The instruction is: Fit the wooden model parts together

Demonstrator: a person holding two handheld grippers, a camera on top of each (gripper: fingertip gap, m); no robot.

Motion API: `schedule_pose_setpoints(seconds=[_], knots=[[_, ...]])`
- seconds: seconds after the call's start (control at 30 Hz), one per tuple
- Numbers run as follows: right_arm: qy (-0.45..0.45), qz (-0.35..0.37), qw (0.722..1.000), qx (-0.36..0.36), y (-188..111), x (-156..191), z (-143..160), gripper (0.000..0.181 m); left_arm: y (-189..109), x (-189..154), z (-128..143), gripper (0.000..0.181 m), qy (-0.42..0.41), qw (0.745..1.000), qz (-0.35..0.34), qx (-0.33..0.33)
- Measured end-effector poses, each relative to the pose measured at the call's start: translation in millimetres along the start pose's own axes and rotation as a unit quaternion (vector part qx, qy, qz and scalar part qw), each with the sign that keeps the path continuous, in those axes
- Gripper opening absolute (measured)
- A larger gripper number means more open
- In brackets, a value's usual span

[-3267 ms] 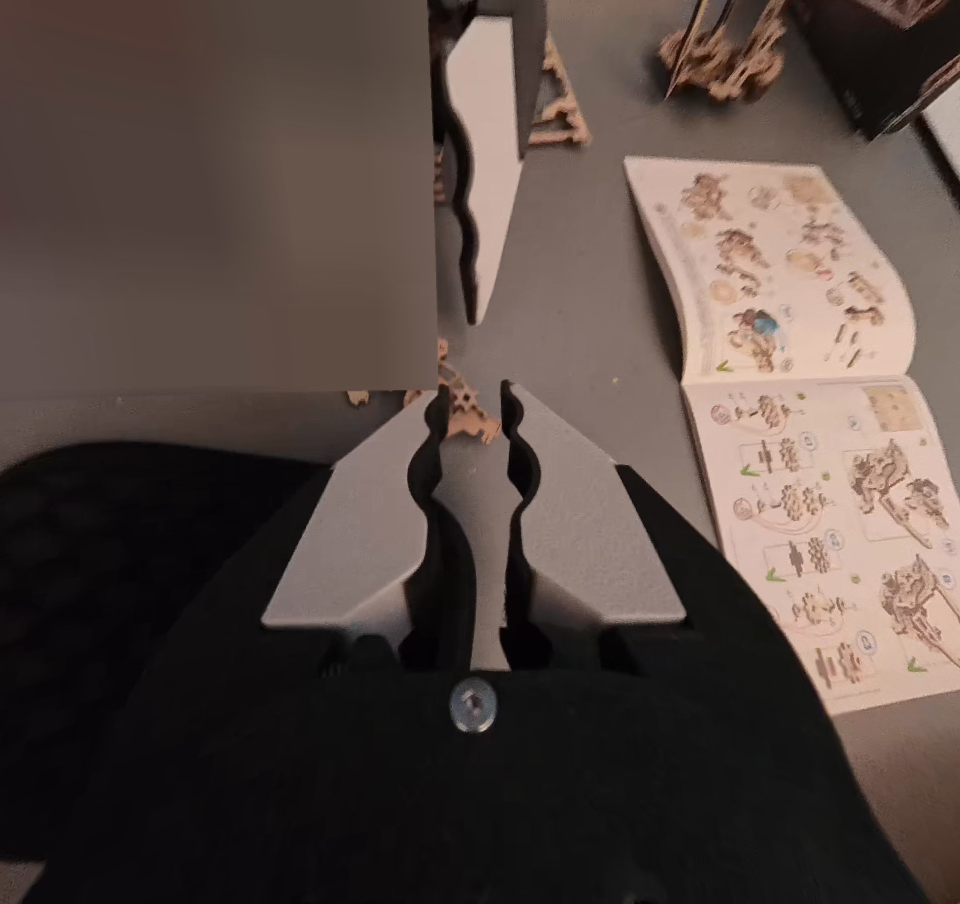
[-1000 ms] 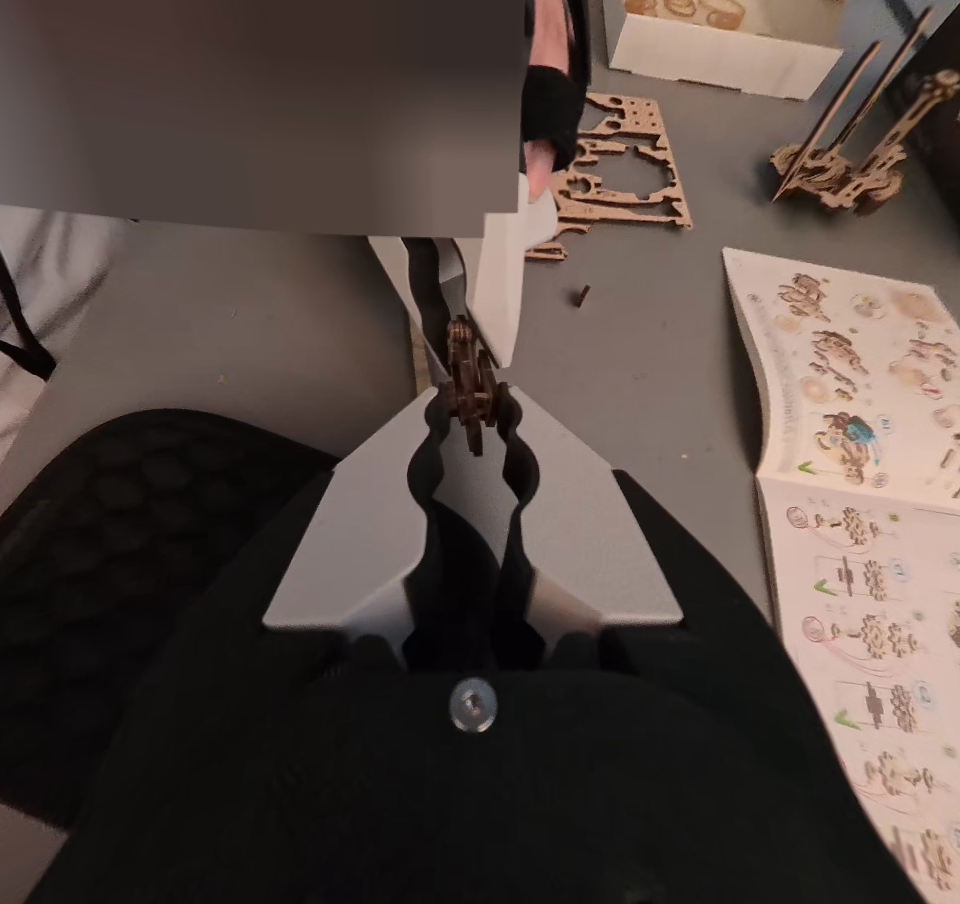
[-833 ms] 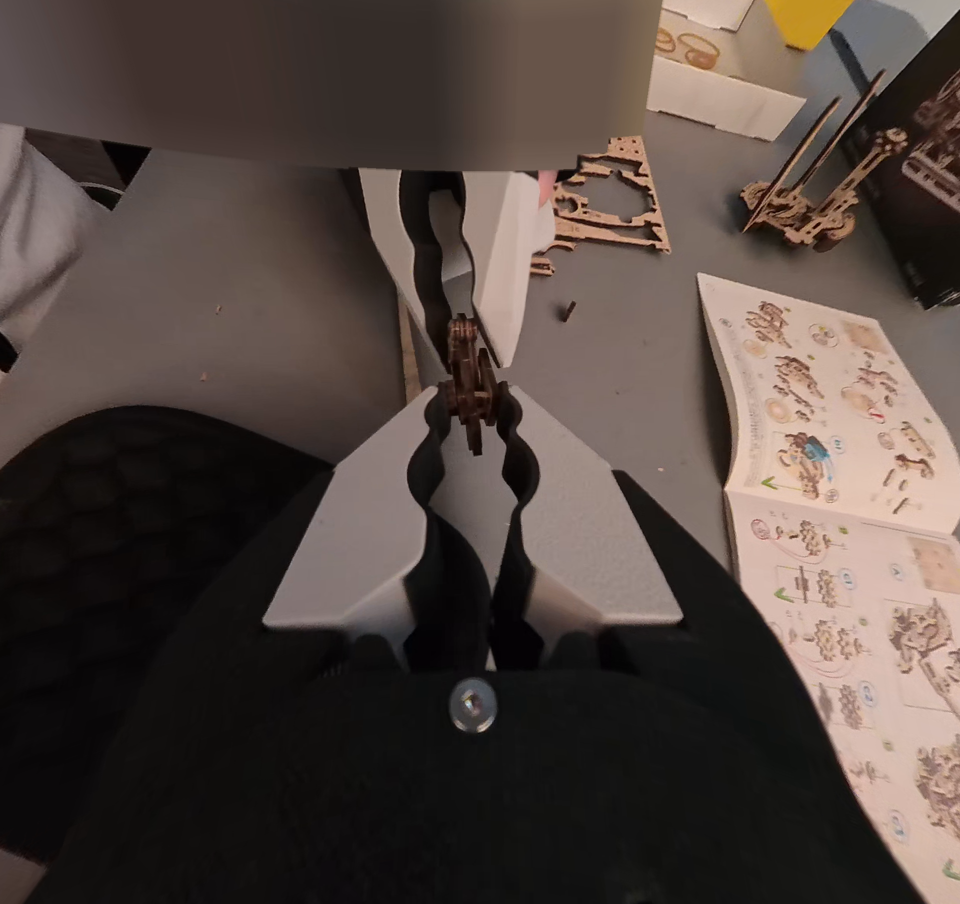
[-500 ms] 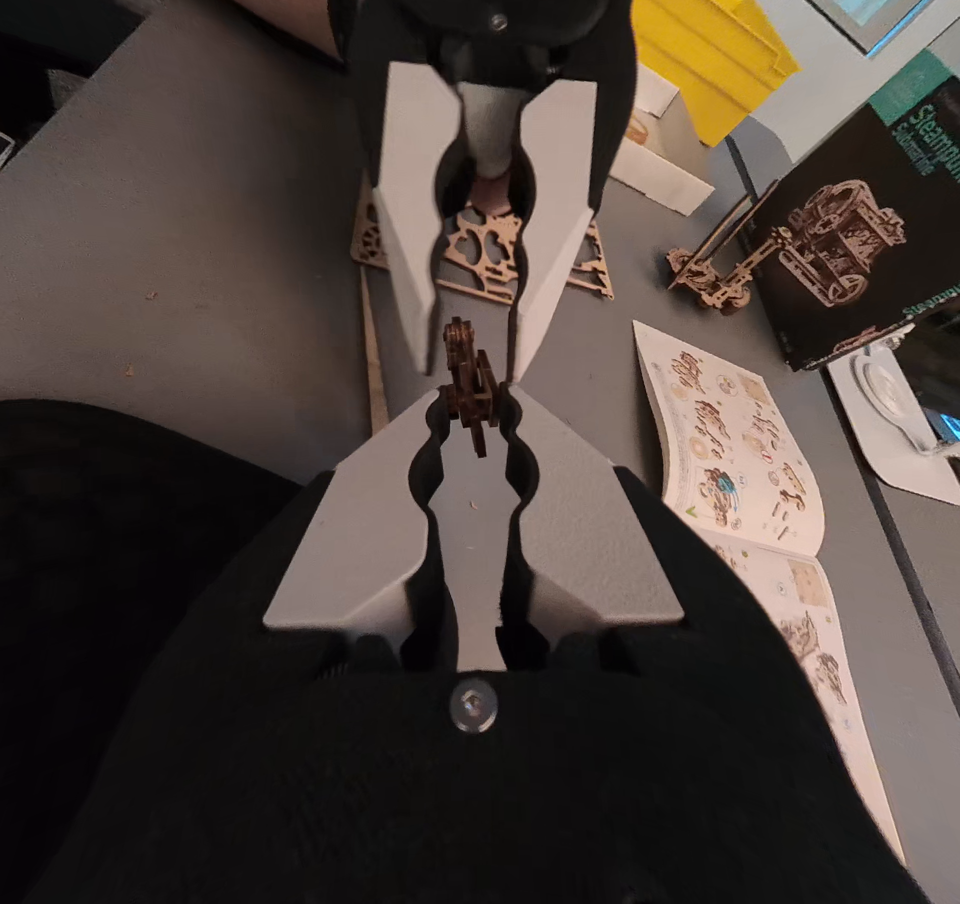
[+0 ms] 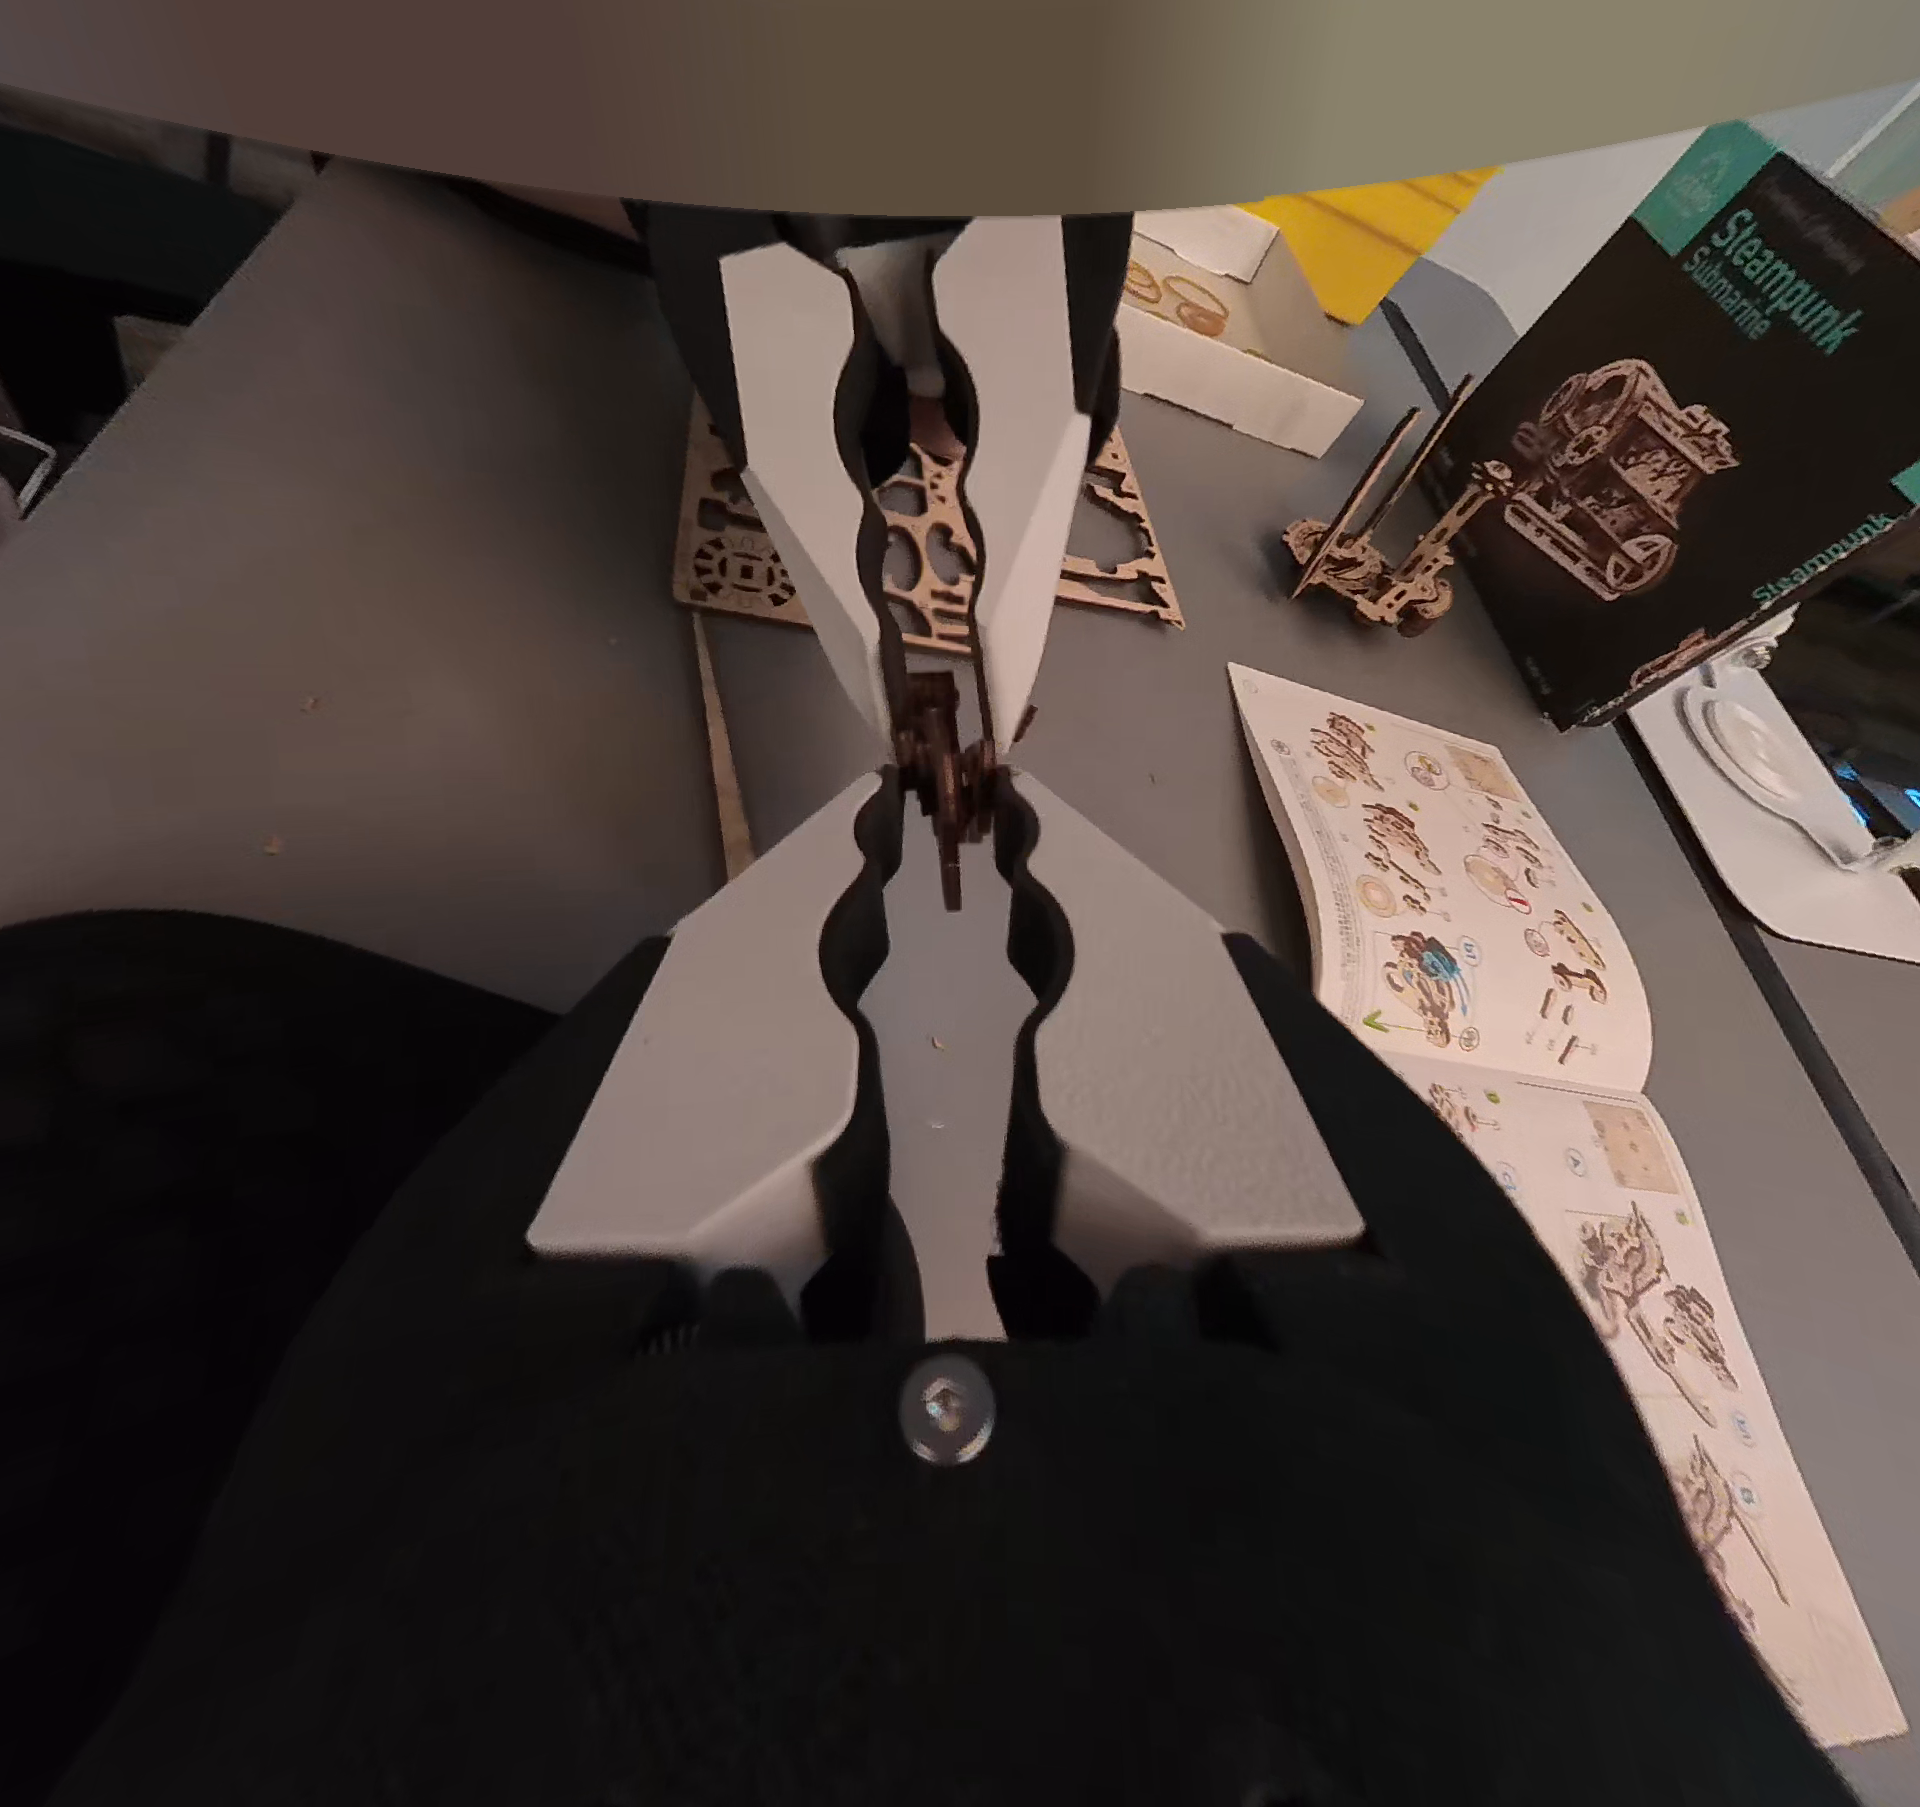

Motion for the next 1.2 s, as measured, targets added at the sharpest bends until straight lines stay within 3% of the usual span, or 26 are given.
schedule_pose_setpoints(seconds=[0.13,0.53,1.2], knots=[[-0.023,0.003,1.000,0.004,0,3,-2,0.015,2,-5,-3,0.024,-0.017,1.000,0.017,-0.013],[-0.037,0.004,0.999,-0.002,0,5,-5,0.015,-2,-1,-15,0.016,-0.039,0.998,0.007,-0.040],[-0.007,-0.032,0.999,0.036,5,14,4,0.013,3,-10,-8,0.015,-0.088,0.994,0.066,-0.001]])
Point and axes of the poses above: each gripper's, where its closed fingertips meet, y out along the fingers, z out of its underside, x = y × z across the jaws, the point moved 4 cm from there along -y, back along the fingers, and after that the axes turned 5 degrees about -x, right-handed, at the moved point
